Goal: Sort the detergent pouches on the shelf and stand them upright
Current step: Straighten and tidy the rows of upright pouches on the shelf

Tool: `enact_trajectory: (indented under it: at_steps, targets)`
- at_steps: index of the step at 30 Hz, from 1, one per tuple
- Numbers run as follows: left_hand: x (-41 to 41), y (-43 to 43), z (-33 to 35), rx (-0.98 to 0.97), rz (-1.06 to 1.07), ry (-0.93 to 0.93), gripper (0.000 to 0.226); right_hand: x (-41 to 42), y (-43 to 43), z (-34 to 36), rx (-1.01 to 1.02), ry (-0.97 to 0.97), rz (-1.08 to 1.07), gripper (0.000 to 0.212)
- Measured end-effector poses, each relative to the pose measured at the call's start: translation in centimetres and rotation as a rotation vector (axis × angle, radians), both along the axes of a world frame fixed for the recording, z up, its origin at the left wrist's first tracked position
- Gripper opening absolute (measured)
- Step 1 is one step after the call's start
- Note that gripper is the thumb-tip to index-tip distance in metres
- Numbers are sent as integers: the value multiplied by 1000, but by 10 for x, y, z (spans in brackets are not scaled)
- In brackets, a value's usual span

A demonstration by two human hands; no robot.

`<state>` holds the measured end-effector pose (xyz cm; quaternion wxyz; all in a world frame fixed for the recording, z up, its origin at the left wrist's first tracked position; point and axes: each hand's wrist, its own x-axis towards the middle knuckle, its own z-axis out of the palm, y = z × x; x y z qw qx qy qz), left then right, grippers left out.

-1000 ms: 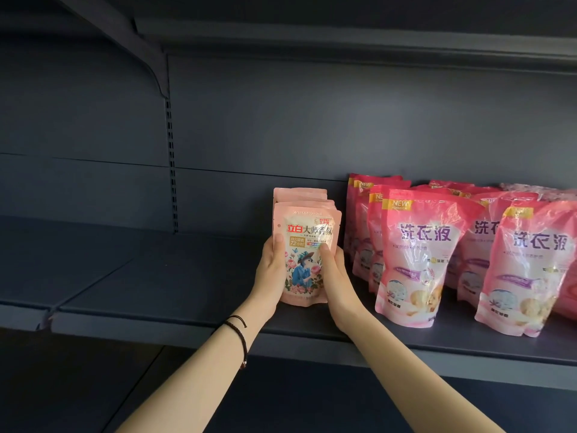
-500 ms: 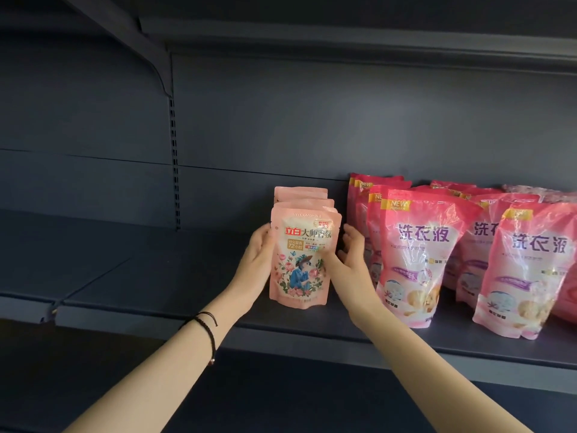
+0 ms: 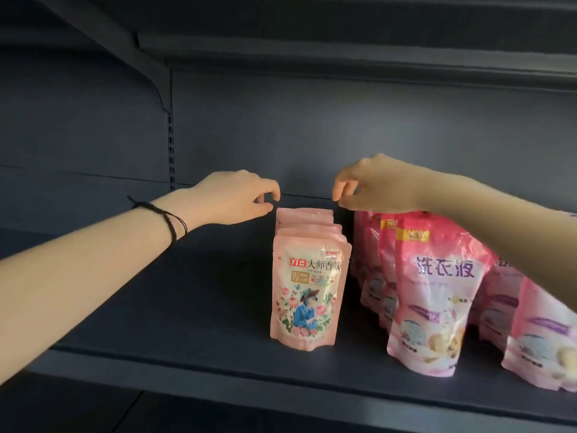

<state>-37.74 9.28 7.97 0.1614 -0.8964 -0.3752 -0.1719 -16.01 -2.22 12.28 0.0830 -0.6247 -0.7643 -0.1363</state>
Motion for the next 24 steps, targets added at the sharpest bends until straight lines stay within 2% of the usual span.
enact_trajectory:
  at_steps: [3,6,15,20,24]
  targets:
    - [8,27,4,35,-5,104,26,8,35,7,-34,-196,-92,14]
    - [19,58,4,6,-32,157,26,17,69,8,-110,-295,-130,21]
    - [60,153,8,-227,-126,88,18,35,169,14,-247,-422,-157,30]
    - [87,179,11,-399,-204,77,21,31,205,2,-408,-484,-197,32]
    - [103,190,2,-340,-227,136,11,32,221,-14,-379,-557,-233,22]
